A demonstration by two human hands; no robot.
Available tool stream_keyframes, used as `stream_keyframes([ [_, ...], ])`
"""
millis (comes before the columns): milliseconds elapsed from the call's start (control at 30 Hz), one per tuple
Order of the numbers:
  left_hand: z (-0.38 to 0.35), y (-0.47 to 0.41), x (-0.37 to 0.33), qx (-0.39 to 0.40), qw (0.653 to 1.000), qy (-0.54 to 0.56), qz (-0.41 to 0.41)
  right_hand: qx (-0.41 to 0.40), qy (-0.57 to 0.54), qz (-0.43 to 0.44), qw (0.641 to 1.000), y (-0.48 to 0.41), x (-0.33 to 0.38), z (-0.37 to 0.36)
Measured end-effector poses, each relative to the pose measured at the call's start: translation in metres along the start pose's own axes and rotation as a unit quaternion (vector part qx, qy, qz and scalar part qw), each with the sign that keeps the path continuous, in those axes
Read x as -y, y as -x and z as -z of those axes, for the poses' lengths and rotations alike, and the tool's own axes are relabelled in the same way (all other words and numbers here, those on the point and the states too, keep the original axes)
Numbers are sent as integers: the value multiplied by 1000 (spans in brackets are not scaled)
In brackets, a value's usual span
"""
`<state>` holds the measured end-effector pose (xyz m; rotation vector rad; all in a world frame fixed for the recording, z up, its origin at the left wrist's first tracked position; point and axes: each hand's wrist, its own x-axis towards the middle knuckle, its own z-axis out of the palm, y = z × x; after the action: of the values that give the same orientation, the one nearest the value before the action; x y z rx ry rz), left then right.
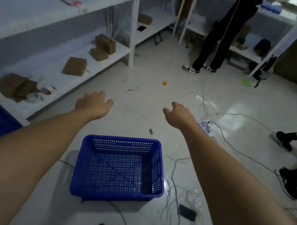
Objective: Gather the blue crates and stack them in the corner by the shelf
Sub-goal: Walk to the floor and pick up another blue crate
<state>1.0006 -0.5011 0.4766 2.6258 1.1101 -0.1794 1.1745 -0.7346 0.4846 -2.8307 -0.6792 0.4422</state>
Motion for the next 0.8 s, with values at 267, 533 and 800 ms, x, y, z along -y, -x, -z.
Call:
stream_keyframes([
  [267, -185, -52, 52, 102, 986, 21, 133, 143, -16, -79, 986, -70, -71, -177],
  [533, -391, -96, 146, 154, 961, 61, 223, 231, -27, -173, 957, -126, -169, -362],
  [800, -515, -129, 215, 147, 928, 81, 332, 230, -57, -263, 935, -177, -230, -499],
])
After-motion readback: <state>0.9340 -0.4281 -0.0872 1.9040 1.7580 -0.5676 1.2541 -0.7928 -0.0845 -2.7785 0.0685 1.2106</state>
